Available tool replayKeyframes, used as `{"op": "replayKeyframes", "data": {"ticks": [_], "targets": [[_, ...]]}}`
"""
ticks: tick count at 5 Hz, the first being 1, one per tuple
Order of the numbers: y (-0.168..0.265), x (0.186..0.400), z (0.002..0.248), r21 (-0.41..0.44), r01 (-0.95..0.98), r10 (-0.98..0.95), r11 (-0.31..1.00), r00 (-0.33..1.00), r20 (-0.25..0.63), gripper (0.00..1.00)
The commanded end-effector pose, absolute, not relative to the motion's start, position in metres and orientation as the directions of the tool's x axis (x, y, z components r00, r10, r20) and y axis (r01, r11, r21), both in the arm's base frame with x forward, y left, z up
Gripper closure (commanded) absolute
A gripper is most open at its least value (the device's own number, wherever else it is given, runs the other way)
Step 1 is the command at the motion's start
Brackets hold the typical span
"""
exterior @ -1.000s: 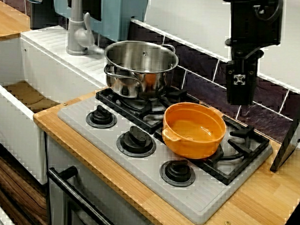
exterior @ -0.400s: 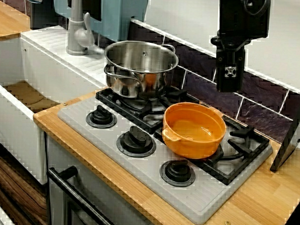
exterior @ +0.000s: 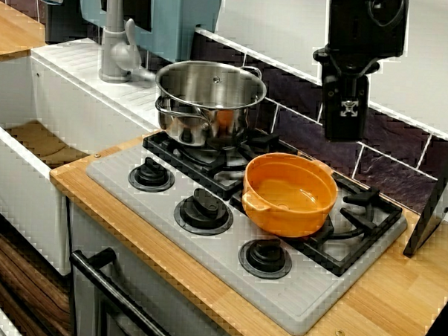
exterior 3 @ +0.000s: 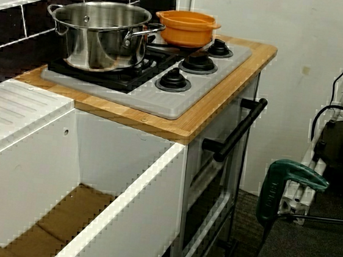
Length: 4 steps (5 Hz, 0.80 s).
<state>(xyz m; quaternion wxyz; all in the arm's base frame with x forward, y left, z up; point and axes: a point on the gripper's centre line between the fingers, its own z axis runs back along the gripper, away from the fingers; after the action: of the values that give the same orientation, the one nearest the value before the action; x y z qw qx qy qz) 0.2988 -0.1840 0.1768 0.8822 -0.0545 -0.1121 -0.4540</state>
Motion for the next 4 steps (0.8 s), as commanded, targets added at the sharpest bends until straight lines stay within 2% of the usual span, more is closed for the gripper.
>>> {"op": "replayKeyframes", "data": {"ticks": [1,2,4], "targets": [[-0.167,0.253,0.176,0.056,0.798,-0.77,0.6,0.558,0.309,0.0],[-0.168,0.261,0.157,0.047,0.792,-0.771,0.608,0.576,0.27,0.0],[-0.159,0.277,0.131,0.011,0.766,-0.743,0.643,0.62,0.252,0.0]]}}
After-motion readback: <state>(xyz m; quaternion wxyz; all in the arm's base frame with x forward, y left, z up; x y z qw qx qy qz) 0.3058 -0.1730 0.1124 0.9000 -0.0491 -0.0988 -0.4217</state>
